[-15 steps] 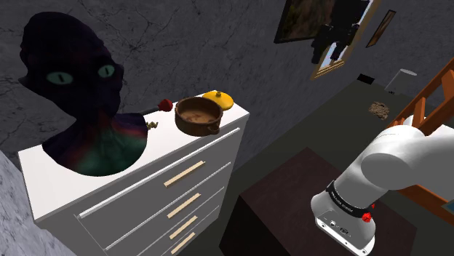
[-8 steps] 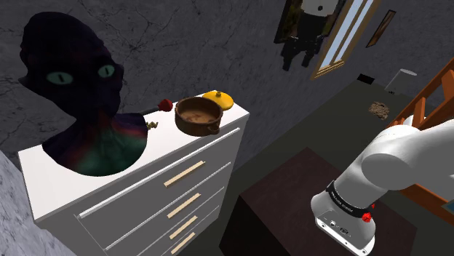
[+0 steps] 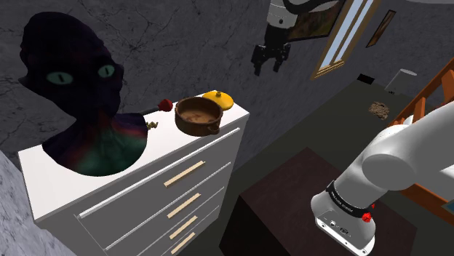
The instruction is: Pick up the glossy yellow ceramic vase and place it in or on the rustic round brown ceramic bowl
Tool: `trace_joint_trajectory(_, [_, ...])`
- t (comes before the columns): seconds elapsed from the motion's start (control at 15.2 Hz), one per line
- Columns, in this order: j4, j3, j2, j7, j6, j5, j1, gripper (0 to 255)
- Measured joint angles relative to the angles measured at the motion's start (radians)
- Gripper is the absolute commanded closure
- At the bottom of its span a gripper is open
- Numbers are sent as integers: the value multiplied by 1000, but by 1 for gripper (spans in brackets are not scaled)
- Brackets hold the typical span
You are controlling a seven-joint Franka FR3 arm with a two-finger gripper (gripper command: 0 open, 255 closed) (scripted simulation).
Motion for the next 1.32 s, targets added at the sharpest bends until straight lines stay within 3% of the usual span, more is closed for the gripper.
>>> trace_joint_trajectory(0.46, [124, 23, 248, 34, 130, -9, 9, 0])
trace_joint_trajectory(1.06, [407, 43, 597, 84, 201, -40, 37, 0])
trace_joint_trajectory(1.32, [425, 42, 641, 86, 229, -45, 39, 0])
